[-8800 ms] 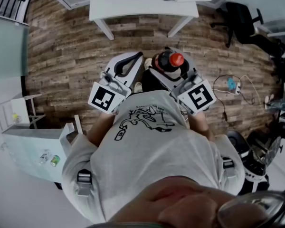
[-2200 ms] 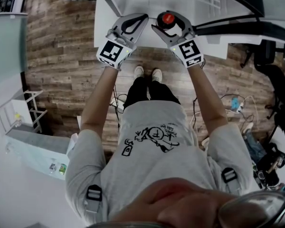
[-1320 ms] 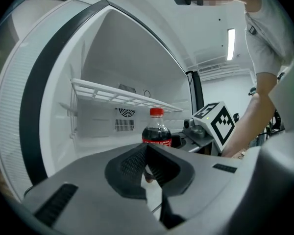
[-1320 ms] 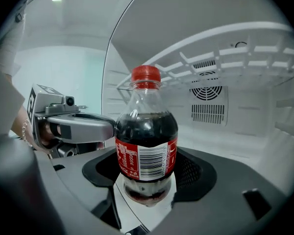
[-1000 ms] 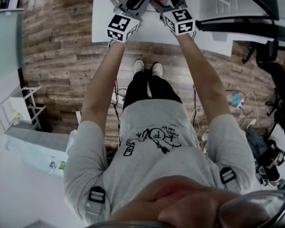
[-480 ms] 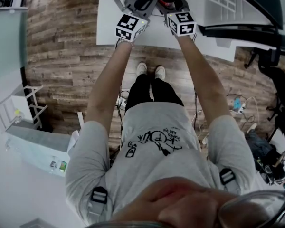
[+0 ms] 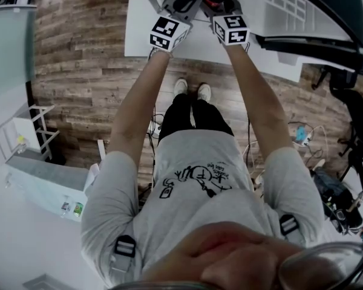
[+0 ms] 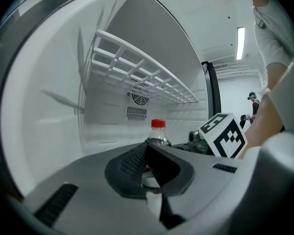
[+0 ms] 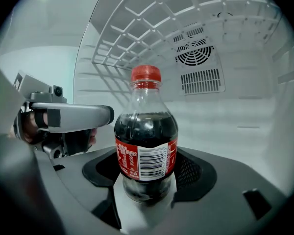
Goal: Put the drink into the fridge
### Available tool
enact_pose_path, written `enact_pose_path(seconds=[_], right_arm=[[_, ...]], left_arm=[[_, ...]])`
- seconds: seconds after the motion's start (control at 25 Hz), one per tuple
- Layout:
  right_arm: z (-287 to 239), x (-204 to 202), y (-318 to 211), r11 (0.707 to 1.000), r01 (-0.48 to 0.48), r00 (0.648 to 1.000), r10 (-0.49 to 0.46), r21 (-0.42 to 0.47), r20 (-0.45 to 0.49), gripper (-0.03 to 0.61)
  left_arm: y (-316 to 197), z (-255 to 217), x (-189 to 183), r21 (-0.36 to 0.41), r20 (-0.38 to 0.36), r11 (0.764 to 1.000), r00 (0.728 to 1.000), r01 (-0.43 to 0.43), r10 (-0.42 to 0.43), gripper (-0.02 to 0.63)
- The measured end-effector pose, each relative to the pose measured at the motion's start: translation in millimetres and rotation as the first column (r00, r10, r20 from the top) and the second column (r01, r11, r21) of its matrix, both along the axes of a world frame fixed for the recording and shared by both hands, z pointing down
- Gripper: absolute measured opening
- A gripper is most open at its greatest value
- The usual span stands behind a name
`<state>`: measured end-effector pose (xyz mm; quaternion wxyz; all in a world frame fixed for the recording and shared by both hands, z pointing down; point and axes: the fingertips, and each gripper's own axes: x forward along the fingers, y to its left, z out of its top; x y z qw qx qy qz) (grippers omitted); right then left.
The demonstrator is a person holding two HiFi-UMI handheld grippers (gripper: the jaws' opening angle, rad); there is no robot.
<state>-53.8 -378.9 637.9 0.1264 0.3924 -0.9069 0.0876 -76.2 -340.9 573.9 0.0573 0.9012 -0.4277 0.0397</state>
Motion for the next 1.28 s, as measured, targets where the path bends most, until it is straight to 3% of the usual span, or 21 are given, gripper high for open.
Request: enact_pose_path(seconds=[0.28, 0.52, 1.28], right_arm=[[-0.7, -2.7, -2.8, 0.999, 0.021, 1.000, -0.021, 0.029, 0.010, 0.324], [9.2, -6.9, 0.7, 0.998, 0.062, 0.998, -0.062, -0.016, 0.000, 0.325], [8.5, 0.0, 8.8, 0.994, 0.075, 0.997, -0.073, -0.076, 0.033, 0.376]], left_arm=[[-1.0, 2.9, -0.4, -0.004, 0.004, 1.000, 1.000, 0.000, 0.000, 0.002], [-2.6, 5.2, 1.7, -0.015, 0.012, 1.000, 1.000, 0.001, -0.001, 0.002], [11.7, 7.6, 2.8, -0.036, 0.026, 0.999, 1.000, 0.008, -0.007, 0.002]])
